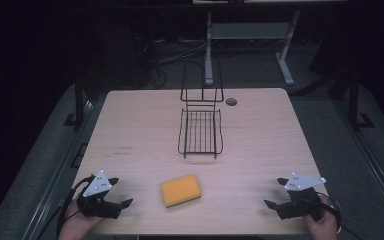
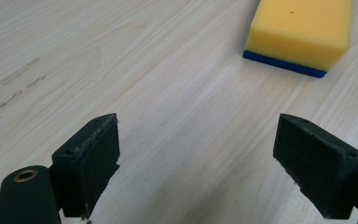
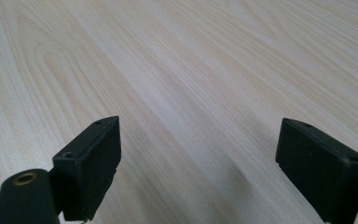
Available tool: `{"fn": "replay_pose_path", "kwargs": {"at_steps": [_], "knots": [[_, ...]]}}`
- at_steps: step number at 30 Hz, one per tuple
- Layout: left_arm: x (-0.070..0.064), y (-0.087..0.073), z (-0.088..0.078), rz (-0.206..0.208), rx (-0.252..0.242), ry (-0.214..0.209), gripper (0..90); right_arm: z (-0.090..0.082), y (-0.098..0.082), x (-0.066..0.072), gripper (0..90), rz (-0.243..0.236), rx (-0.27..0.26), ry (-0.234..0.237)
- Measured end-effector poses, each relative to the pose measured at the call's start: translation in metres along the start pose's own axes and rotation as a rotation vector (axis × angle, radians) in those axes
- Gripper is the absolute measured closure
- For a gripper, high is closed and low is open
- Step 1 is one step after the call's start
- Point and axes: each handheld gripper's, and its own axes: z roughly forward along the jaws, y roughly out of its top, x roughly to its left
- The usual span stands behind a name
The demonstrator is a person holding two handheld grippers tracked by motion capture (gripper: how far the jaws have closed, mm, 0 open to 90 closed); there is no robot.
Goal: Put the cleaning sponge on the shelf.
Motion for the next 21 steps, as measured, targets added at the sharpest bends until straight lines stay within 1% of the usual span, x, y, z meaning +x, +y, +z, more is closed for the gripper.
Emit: {"fn": "replay_pose_path", "kwargs": {"at_steps": [11, 19, 21], "knots": [[-0.0052, 0.0043, 0.0003, 0.026, 0.002, -0.014, 13.9, 0.0003, 0.0002, 0.0007, 13.8, -0.002, 0.005, 0.0], [-0.0084, 0.0075, 0.0003, 0.035, -0.002, -0.026, 13.9, 0.0002, 0.0005, 0.0014, 13.8, -0.007, 0.005, 0.001], [-0.0096, 0.0099, 0.0006, 0.049, 0.009, -0.038, 13.9, 0.0, 0.0006, 0.0021, 13.8, -0.002, 0.004, 0.001]]}}
